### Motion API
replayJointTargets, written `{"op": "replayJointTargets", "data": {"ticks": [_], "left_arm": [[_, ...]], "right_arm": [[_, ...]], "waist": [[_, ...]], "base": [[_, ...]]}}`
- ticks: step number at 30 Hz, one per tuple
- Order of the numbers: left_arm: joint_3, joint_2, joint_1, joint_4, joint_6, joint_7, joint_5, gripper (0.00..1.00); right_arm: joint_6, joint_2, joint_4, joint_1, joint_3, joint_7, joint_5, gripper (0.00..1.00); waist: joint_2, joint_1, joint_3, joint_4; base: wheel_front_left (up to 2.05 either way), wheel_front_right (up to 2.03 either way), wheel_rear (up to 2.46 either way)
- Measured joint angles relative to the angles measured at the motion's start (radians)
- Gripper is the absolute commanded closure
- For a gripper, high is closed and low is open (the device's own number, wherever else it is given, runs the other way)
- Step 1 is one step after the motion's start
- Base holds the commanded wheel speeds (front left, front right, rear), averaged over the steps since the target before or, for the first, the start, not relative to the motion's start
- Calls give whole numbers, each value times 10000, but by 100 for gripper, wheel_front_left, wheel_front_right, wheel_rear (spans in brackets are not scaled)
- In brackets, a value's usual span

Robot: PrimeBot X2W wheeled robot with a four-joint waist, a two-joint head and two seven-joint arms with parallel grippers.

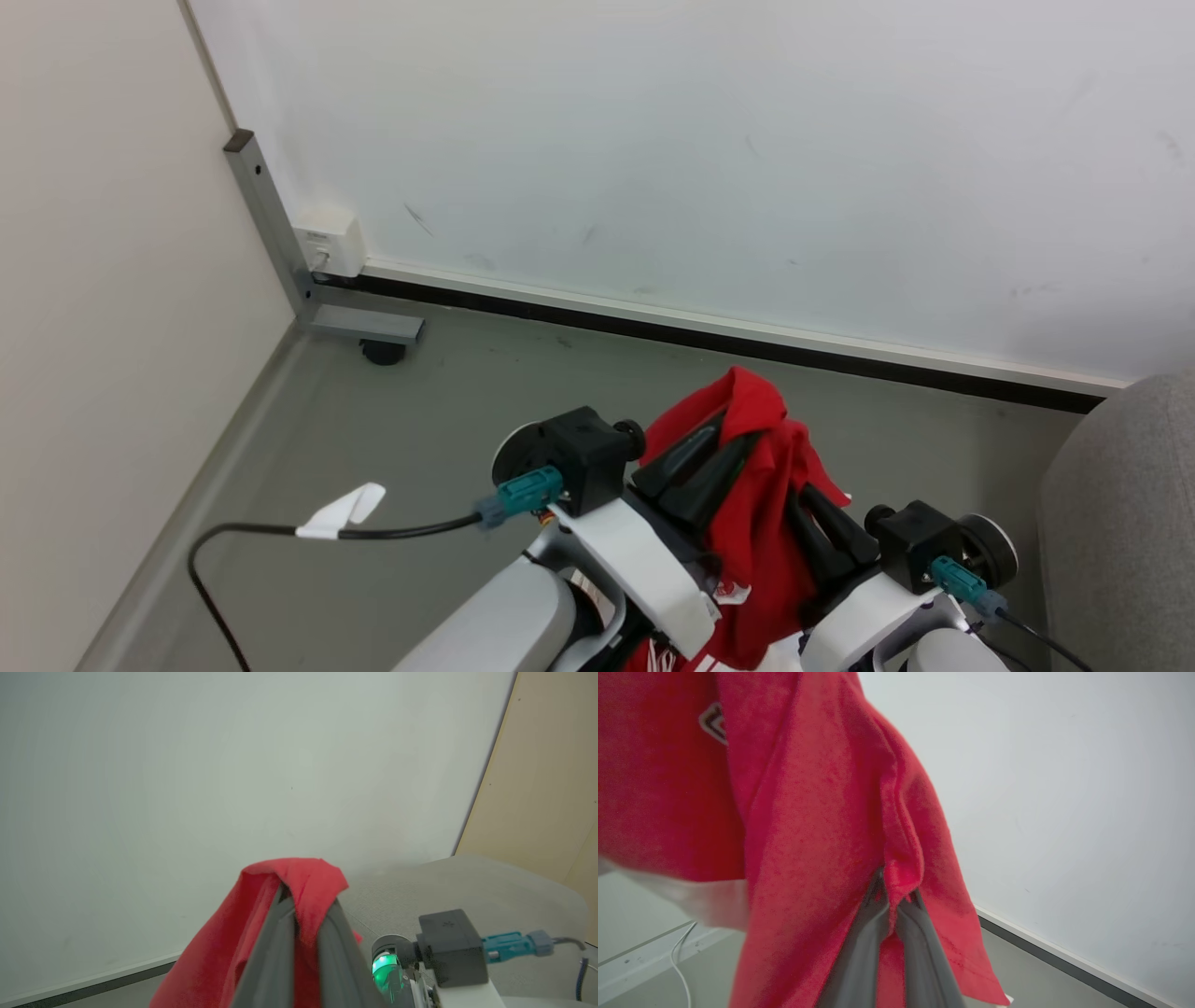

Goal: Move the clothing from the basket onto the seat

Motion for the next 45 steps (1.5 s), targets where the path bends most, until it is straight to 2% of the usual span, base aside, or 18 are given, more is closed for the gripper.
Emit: {"op": "replayJointTargets", "data": {"ticks": [11, 12, 13, 14, 15, 22, 28, 37, 45], "left_arm": [[182, 205, 100, 502, 167, -207, -100, 100], [173, 245, 141, 585, 180, -244, -100, 95], [173, 245, 141, 585, 180, -244, -100, 65], [173, 263, 168, 627, 196, -255, -100, 16], [159, 267, 194, 662, 215, -282, -102, 0], [69, 265, 428, 786, 203, -522, -173, 0], [12, 328, 542, 915, 184, -861, -150, 0], [-58, 307, 539, 1266, 249, -1348, 157, 0], [-42, 301, 523, 1469, 221, -1582, 596, 0]], "right_arm": [[0, 10, -813, 271, -520, 0, 86, 100], [0, -35, -1012, 319, -665, 0, 92, 100], [0, -35, -1012, 319, -665, 0, 92, 100], [0, -73, -1106, 326, -767, 0, 92, 100], [0, -109, -1214, 329, -859, -2, 92, 100], [0, -353, -1647, 376, -1304, 4, 94, 100], [0, -627, -2006, 340, -1672, 2, 136, 100], [0, -1335, -3058, 310, -2581, 2, -105, 100], [0, -1473, -3662, 592, -3022, 2, -247, 100]], "waist": [[0, 0, 30, -300], [0, 0, 37, -390], [0, 0, 37, -390], [0, 0, 40, -444], [0, 0, 42, -506], [0, 0, 91, -1130], [0, 0, 157, -1948], [0, 0, 387, -3603], [0, 0, 677, -4999]], "base": [[0, 0, 0], [0, 0, 0], [0, 0, 0], [0, 0, 0], [0, 0, 0], [0, 0, 0], [0, 0, 0], [0, 0, 0], [0, 0, 0]]}}
